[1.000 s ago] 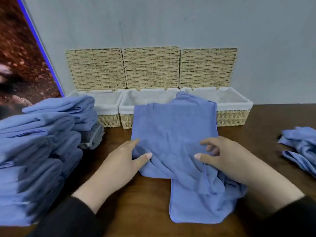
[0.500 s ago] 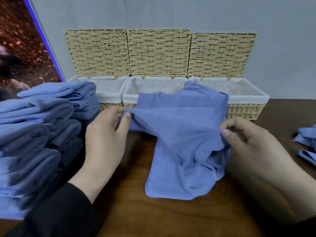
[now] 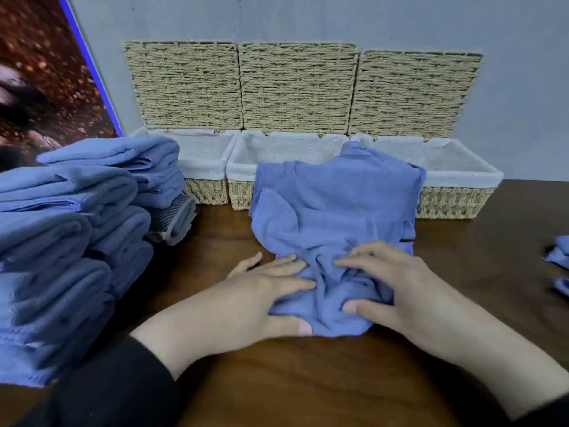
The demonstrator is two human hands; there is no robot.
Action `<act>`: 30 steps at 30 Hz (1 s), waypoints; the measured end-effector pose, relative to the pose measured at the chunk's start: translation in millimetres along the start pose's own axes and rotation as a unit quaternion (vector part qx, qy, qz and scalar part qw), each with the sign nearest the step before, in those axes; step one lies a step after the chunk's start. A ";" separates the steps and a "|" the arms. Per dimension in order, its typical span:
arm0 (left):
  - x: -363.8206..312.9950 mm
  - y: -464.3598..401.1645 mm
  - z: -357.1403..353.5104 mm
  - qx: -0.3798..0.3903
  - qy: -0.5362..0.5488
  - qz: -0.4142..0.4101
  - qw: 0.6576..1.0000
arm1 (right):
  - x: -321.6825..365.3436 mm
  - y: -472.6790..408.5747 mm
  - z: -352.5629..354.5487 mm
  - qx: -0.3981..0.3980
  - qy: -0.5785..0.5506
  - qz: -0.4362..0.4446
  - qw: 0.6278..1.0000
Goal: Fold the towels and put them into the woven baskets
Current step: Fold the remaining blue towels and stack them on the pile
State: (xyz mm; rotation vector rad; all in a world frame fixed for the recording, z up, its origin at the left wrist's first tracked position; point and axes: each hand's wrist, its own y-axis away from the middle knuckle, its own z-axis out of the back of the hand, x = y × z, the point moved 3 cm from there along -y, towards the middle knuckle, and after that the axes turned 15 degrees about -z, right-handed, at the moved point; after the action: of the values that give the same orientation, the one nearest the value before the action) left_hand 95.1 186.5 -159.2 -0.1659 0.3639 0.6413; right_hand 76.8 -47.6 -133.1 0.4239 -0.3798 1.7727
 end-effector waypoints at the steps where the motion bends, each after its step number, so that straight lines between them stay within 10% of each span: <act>1: 0.8 -1.1 2.6 -0.019 -0.001 -0.003 1.000 | -2.9 -3.3 -4.8 -0.006 0.013 -0.015 1.000; 9: -6.2 5.3 29.2 -0.331 0.146 0.067 0.930 | -7.3 0.3 22.2 -0.298 -0.079 -0.102 0.946; 15: -4.1 2.0 28.2 -0.353 0.190 0.090 0.912 | 17.8 2.3 -12.4 -0.039 0.073 -0.039 0.996; 24: -31.7 -6.1 26.3 -0.235 -0.111 -0.019 0.965 | 34.6 1.9 -0.2 -0.208 -0.037 0.046 0.976; 30: -38.3 -0.3 33.1 -0.359 -0.072 -0.021 0.930 | 34.0 9.4 2.1 -0.131 -0.072 -0.008 0.989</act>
State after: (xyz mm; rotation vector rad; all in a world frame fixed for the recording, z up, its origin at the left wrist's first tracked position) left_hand 76.2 173.7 -114.0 -0.8203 -0.0336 0.7168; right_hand 60.4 -21.9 -115.4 0.3666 -0.7010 1.6534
